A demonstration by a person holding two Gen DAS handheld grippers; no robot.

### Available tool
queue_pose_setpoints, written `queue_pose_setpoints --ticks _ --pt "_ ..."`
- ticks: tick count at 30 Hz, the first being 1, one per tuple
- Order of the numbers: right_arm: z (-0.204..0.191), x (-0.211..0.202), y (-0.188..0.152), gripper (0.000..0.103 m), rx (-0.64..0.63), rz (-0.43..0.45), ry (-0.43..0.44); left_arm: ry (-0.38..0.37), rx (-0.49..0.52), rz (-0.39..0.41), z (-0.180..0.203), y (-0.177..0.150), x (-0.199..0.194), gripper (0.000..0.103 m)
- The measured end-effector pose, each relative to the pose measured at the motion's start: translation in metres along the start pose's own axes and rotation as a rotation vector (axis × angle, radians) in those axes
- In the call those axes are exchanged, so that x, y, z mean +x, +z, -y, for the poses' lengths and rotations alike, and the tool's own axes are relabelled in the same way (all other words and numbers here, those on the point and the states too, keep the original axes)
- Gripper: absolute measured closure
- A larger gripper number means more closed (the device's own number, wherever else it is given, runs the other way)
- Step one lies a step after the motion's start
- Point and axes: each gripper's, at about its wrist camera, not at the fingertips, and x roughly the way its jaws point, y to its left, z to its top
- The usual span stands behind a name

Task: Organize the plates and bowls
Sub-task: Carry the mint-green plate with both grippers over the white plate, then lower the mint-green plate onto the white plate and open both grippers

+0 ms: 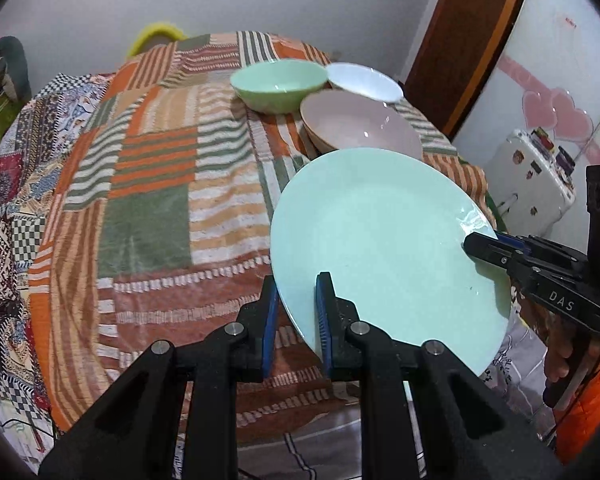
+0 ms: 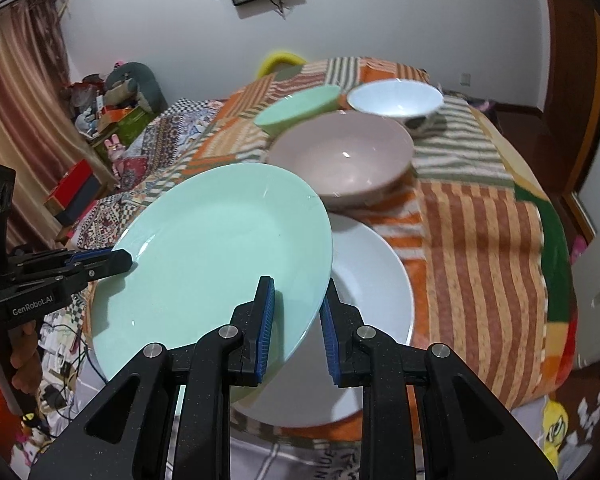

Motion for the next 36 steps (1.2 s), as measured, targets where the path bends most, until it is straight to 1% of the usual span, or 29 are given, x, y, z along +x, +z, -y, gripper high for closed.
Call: queue_pose_setpoints --ticks 5,12,20,23,29,36 --pt "0.015 0.007 -0.011 0.082 0.039 -0.035 -0.003 -0.021 -0.011 -0.064 0.005 -0.005 0.023 0.086" --pt "0.025 0.016 -0.023 0.082 0.076 -0.078 -0.006 -0.019 -0.009 -0.12 0.011 -0.008 0.046 0.086" --pt "0.033 0.023 -0.026 0.082 0.107 -0.104 -0.008 -0.005 0.005 -0.144 0.014 -0.004 0.061 0.086" --pt "0.034 0.026 -0.027 0.082 0.116 -0.112 -0.009 0.014 0.02 -0.15 0.016 -0.002 0.067 0.085" --pt "0.034 0.027 -0.027 0.082 0.114 -0.109 -0.007 0.018 0.012 -0.164 0.013 -0.001 0.077 0.085" --pt "0.031 0.03 -0.022 0.082 0.104 -0.103 -0.018 0.043 0.054 -0.158 0.018 -0.002 0.079 0.082"
